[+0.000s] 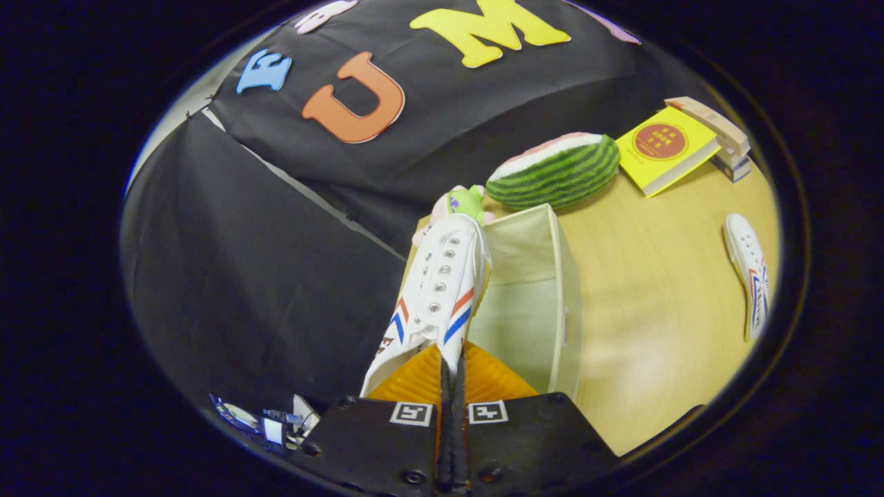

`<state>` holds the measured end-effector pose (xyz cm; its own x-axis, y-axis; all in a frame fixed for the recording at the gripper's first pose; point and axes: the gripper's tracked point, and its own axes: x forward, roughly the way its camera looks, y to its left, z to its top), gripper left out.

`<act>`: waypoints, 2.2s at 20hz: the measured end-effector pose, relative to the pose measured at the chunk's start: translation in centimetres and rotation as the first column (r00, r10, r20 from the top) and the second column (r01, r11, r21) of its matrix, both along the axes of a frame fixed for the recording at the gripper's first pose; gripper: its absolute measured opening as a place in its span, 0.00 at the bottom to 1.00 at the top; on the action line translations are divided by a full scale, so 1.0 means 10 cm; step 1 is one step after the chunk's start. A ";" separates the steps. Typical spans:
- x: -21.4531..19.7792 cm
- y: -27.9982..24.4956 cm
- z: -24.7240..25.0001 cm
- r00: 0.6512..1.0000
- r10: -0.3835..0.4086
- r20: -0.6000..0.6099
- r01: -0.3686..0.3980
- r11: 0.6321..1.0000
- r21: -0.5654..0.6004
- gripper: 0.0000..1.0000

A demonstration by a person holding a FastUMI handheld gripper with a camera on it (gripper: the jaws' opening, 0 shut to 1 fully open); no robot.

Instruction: Open the storage box then place both shoes into the box .Put the left shoe in first, then the right shoe, with the right side of both shoes facing outward in a uniform manner.

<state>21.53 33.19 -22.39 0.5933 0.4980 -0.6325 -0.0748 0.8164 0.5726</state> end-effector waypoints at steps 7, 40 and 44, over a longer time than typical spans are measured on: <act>0.12 0.30 -0.23 0.998 -0.004 0.055 0.009 0.996 -0.089 0.06; -0.32 -3.39 -0.40 0.993 -0.005 0.119 0.087 0.718 -0.690 0.84; -0.34 -3.95 -0.60 0.993 -0.088 0.073 0.114 0.689 -0.715 0.84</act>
<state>18.14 -6.35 -28.39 0.6383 -0.1638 -0.7522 0.0261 0.9811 -0.1916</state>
